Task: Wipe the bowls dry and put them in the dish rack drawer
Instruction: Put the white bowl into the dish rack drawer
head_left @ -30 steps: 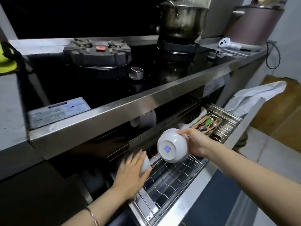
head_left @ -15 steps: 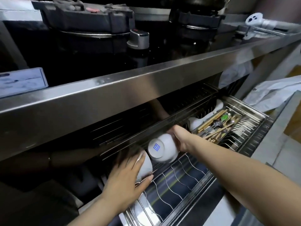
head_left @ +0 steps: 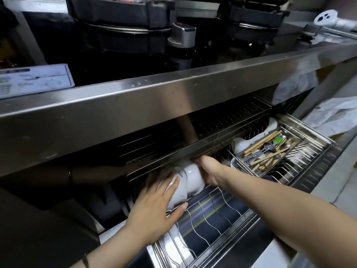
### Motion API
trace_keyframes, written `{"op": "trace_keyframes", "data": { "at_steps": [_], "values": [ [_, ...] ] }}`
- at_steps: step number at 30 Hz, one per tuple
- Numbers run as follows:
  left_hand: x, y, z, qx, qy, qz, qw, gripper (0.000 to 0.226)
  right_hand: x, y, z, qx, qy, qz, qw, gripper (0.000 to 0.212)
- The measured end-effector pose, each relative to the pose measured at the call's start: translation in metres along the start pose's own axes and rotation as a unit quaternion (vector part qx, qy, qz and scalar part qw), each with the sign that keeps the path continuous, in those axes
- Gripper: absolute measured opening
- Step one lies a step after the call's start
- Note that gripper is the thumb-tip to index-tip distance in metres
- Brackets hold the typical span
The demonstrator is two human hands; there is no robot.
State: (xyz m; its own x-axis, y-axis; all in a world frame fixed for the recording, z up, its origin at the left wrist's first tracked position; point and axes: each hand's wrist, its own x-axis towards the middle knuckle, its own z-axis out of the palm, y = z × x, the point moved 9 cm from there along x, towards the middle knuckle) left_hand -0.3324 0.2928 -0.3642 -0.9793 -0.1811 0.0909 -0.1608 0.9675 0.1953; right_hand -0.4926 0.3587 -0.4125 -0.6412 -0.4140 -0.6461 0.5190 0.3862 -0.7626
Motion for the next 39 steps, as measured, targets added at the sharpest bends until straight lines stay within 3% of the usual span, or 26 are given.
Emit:
{"op": "trace_keyframes", "data": {
  "at_steps": [6,14,20,24,32,39],
  "values": [
    [0.000,0.002,-0.003,0.009,0.020,0.009,1.000,0.069,0.000,0.005,0.009,0.016,-0.028,-0.004,0.999,0.020],
    [0.001,0.004,-0.003,0.004,-0.012,-0.002,1.000,0.072,-0.003,0.008,0.019,-0.006,-0.057,-0.014,0.998,0.025],
    [0.003,0.003,-0.006,-0.012,-0.016,-0.010,1.000,0.083,-0.008,0.004,0.019,-0.102,-0.067,-0.018,0.992,0.038],
    [0.002,0.002,-0.003,-0.002,-0.026,-0.012,1.000,0.085,-0.011,0.003,0.017,-0.162,-0.097,-0.020,0.982,0.027],
    [0.003,0.001,0.004,0.008,-0.061,-0.013,0.998,0.088,-0.014,-0.014,0.002,-0.296,-0.075,-0.054,0.951,0.061],
    [0.001,0.008,-0.004,0.004,-0.120,0.004,0.993,0.091,-0.081,-0.044,-0.020,-0.233,-0.035,-0.115,0.965,0.022]
  ]
}}
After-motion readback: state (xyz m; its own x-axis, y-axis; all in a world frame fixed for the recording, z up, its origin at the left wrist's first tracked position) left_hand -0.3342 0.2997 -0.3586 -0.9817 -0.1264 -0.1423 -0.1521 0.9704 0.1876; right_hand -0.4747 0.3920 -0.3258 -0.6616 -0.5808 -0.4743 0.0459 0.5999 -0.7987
